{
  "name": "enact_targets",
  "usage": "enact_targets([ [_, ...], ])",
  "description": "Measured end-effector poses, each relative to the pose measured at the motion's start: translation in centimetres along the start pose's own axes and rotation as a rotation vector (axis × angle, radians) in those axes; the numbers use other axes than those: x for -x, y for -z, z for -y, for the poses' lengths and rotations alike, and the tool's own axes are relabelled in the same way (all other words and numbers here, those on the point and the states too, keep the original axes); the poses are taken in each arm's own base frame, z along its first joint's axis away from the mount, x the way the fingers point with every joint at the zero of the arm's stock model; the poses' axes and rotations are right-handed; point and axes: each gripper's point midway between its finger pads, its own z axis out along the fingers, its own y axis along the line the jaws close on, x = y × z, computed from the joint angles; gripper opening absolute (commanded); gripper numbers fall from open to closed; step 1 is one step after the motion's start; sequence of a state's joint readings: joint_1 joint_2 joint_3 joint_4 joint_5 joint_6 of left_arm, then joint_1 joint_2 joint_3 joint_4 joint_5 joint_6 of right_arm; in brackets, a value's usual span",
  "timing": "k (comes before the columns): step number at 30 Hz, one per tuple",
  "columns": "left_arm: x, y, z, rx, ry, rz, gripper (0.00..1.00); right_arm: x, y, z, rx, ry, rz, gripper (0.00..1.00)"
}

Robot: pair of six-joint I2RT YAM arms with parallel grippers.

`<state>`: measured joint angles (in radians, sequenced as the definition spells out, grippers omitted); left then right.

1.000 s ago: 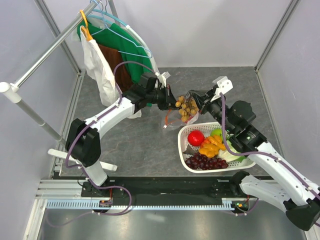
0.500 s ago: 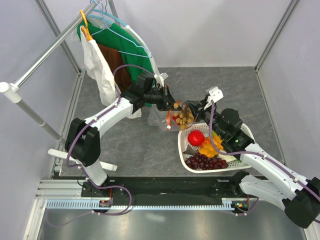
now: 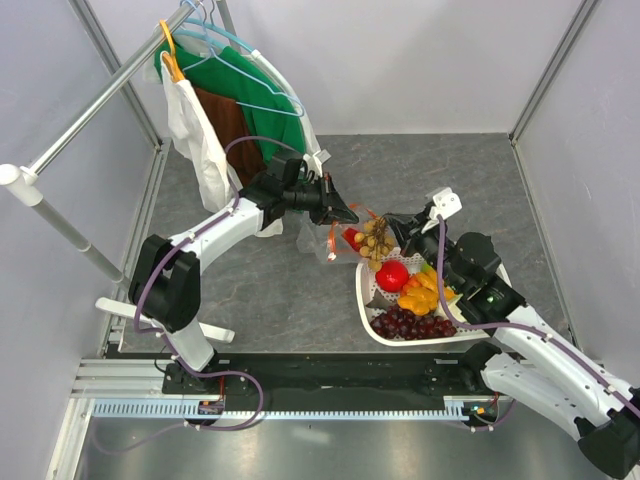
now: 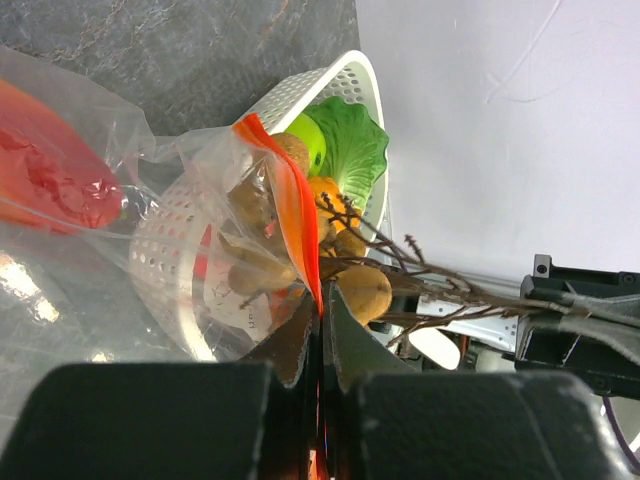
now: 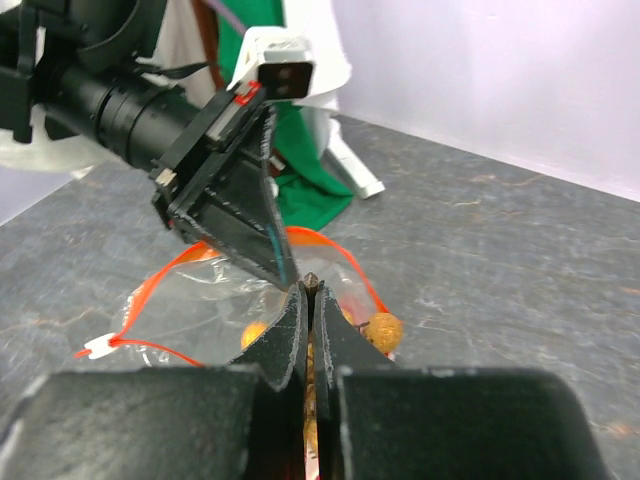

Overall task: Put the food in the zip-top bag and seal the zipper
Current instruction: Place the fake fruit in the zipper food storage bag.

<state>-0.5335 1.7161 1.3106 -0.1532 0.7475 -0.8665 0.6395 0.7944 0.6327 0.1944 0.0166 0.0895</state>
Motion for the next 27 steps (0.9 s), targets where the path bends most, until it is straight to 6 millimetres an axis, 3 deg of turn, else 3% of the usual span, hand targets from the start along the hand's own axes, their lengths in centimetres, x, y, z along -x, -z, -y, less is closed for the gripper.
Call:
enact_targets([
  [7, 0.1, 0.1, 0.2, -0.025, 0.024, -0.001, 0.02, 0.0, 0.6, 0.9, -0.051, -0.004, -0.001, 0.0],
  [12, 0.0, 0.1, 0.6, -0.047, 0.025, -0.01, 0.02, -0.5, 0.4, 0.1, -0.005, -0.004, -0.022, 0.0],
  [19, -0.4, 0.1, 1.1, -0.092, 0.026, -0.028, 0.02, -3.0, -2.3, -0.7, 0.041, -0.005, -0.091, 0.0],
  [23, -0.6, 0.1, 1.3, -0.112, 0.027, -0.037, 0.02, -2.6, -3.7, -0.9, 0.053, -0.009, -0.087, 0.0],
  [27, -0.4, 0.3, 1.3, -0.128, 0.044, -0.032, 0.02, -0.7, -4.0, -0.7, 0.033, -0.004, -0.046, 0.0],
])
